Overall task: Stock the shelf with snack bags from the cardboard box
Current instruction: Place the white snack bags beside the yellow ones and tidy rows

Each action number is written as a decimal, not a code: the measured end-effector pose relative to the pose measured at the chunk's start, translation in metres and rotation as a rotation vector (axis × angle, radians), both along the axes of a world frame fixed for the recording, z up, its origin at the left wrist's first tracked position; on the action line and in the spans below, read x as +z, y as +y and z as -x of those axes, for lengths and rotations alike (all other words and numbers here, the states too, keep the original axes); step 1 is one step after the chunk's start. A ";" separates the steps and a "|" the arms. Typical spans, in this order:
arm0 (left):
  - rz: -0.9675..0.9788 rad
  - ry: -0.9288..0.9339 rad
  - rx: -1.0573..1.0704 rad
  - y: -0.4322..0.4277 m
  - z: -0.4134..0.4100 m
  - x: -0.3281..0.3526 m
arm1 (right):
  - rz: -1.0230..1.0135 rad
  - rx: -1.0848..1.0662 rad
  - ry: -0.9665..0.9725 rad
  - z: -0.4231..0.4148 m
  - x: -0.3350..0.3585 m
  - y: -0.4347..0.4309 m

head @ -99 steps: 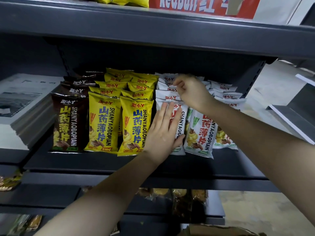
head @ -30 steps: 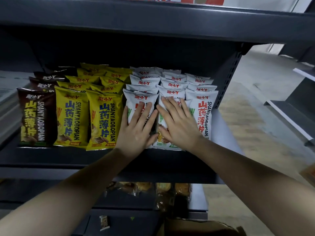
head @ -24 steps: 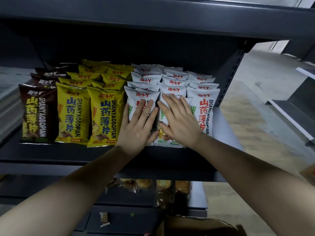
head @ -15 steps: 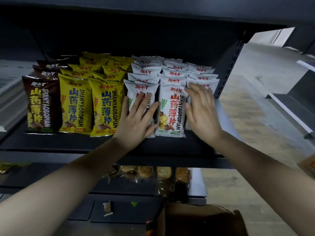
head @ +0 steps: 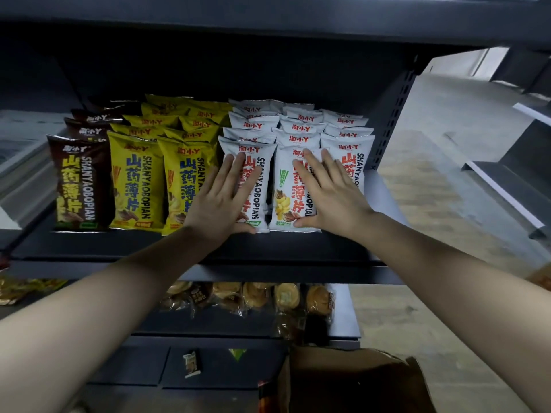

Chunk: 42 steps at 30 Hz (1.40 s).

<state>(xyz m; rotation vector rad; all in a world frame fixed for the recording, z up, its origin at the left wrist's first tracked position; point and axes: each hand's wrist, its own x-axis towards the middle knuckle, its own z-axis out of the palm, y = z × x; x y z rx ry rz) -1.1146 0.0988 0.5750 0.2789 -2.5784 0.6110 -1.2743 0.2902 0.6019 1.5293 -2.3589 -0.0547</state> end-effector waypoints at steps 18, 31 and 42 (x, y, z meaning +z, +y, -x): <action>-0.091 -0.189 0.153 0.057 0.006 0.024 | 0.169 0.086 -0.277 -0.008 0.023 0.008; -0.150 -0.247 0.176 0.095 0.062 0.036 | 0.062 -0.198 -0.274 0.032 0.009 0.044; -0.082 -0.237 0.220 0.089 0.069 0.024 | 0.152 -0.144 -0.292 0.042 -0.013 0.032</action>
